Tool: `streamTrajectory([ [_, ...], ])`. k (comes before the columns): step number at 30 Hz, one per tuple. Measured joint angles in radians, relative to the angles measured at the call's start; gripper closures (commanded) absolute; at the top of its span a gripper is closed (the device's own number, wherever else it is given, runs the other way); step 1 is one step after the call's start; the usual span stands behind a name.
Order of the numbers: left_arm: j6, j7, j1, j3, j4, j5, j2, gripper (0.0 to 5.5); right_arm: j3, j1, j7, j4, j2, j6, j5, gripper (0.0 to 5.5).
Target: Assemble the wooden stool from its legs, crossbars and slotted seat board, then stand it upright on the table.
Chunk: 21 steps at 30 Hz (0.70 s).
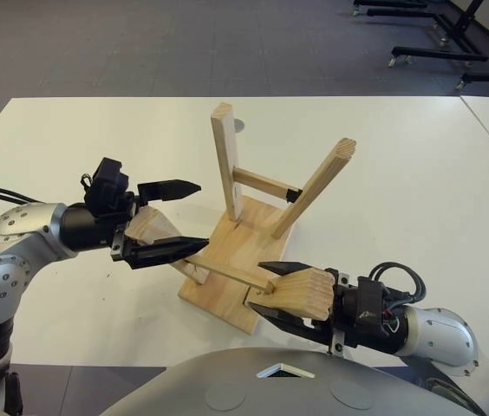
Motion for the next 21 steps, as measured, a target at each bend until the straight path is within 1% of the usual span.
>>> streamTrajectory([
  [2,0.018,0.023,0.012,0.012,-0.031,-0.03,0.004,0.1,-0.013,0.02,-0.009,-0.01,-0.006,0.001,0.008,3.39],
  [5,0.065,0.038,-0.004,0.012,-0.048,-0.087,0.041,0.1,-0.013,0.102,-0.079,-0.033,-0.005,-0.03,-0.019,3.4],
  [7,0.095,0.036,-0.06,0.01,-0.054,-0.127,0.082,0.1,0.023,0.151,-0.147,-0.033,0.006,-0.07,-0.057,3.42],
  [10,0.122,0.048,-0.1,0.0,-0.055,-0.159,0.111,0.1,0.08,0.182,-0.237,-0.028,0.01,-0.127,-0.11,3.42],
  [14,0.133,0.111,-0.154,-0.043,-0.049,-0.156,0.11,0.1,0.133,0.212,-0.324,-0.018,0.005,-0.189,-0.15,3.42],
  [17,0.132,0.176,-0.164,-0.062,-0.046,-0.157,0.085,0.1,0.156,0.212,-0.362,-0.016,-0.009,-0.207,-0.159,3.42],
  [21,0.117,0.249,-0.158,-0.065,-0.049,-0.151,0.057,0.1,0.173,0.151,-0.374,-0.016,-0.075,-0.195,-0.131,3.42],
])
